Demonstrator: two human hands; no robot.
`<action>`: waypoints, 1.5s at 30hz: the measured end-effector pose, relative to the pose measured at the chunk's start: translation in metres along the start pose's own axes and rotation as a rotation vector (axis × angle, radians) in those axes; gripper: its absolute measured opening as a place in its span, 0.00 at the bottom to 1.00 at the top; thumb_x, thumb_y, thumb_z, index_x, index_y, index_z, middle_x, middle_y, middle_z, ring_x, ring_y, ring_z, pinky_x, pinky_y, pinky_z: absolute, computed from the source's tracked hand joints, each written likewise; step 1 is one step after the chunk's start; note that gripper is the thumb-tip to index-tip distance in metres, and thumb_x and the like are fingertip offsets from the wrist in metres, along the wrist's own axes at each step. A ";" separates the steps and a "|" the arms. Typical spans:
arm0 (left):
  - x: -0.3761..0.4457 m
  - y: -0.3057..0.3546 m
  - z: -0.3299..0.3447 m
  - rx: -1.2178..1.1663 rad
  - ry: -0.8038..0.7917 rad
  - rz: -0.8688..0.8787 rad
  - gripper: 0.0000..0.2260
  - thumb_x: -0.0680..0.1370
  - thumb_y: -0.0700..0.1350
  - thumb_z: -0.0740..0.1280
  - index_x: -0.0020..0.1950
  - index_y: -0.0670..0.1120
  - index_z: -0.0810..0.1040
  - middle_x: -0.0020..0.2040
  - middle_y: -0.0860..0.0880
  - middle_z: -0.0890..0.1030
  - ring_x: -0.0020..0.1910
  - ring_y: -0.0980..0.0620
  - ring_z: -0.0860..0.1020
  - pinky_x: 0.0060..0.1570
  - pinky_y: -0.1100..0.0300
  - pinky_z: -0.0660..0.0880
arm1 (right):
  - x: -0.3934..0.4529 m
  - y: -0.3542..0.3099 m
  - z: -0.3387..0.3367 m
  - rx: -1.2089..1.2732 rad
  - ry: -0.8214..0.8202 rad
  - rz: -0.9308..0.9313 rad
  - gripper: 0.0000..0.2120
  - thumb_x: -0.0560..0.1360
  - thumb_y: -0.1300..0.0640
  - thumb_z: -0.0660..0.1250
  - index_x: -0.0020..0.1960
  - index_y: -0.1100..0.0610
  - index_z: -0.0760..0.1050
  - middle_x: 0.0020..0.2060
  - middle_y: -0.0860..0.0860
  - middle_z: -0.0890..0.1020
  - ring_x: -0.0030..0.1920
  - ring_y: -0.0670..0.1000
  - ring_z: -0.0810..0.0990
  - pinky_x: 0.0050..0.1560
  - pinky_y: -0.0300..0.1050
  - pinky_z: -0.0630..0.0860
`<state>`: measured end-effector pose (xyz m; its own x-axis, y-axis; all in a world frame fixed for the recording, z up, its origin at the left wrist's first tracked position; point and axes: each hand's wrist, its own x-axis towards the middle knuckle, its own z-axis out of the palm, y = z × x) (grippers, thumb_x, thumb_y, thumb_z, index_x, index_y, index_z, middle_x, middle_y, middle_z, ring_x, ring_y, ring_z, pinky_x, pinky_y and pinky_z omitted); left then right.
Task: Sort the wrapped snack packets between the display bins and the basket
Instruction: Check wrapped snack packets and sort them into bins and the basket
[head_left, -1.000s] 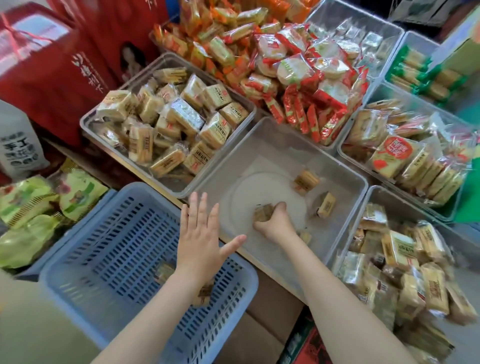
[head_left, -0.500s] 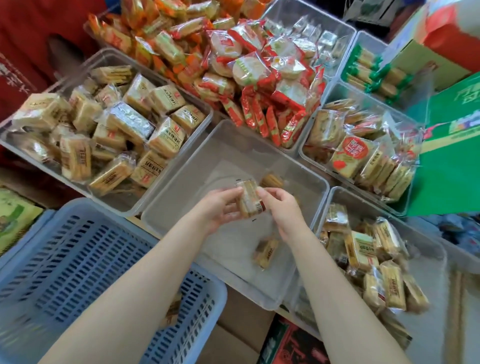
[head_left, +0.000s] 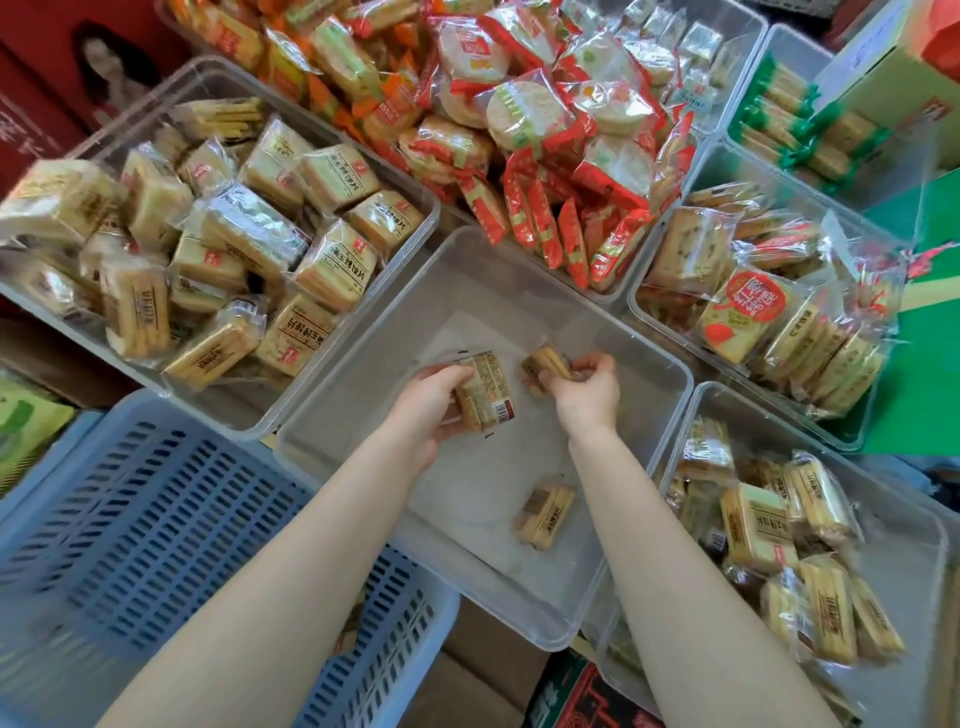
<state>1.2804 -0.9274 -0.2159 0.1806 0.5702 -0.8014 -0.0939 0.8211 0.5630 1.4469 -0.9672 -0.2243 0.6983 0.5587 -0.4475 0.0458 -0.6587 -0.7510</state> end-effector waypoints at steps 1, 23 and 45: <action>-0.002 0.001 0.000 0.003 0.002 0.015 0.10 0.82 0.42 0.67 0.63 0.44 0.76 0.52 0.44 0.82 0.47 0.47 0.81 0.40 0.55 0.79 | -0.004 -0.002 -0.002 0.017 -0.005 -0.016 0.16 0.74 0.60 0.76 0.52 0.54 0.69 0.43 0.47 0.75 0.45 0.51 0.76 0.39 0.40 0.69; -0.227 -0.085 -0.028 0.511 -0.355 0.410 0.42 0.59 0.60 0.81 0.69 0.52 0.69 0.58 0.48 0.84 0.54 0.52 0.85 0.54 0.52 0.82 | -0.269 0.033 -0.137 0.550 -0.423 -0.003 0.12 0.81 0.50 0.66 0.57 0.58 0.77 0.47 0.53 0.86 0.45 0.50 0.85 0.43 0.46 0.82; -0.373 -0.218 0.013 0.466 -0.300 0.380 0.19 0.74 0.64 0.69 0.58 0.54 0.80 0.53 0.44 0.85 0.54 0.43 0.85 0.53 0.41 0.82 | -0.370 0.130 -0.249 0.552 -0.220 -0.188 0.06 0.84 0.55 0.62 0.48 0.51 0.74 0.41 0.53 0.79 0.42 0.53 0.80 0.44 0.58 0.82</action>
<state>1.2462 -1.3190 -0.0373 0.4894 0.7301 -0.4769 0.2152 0.4288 0.8774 1.3726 -1.3848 -0.0354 0.5480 0.7692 -0.3285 -0.2631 -0.2143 -0.9407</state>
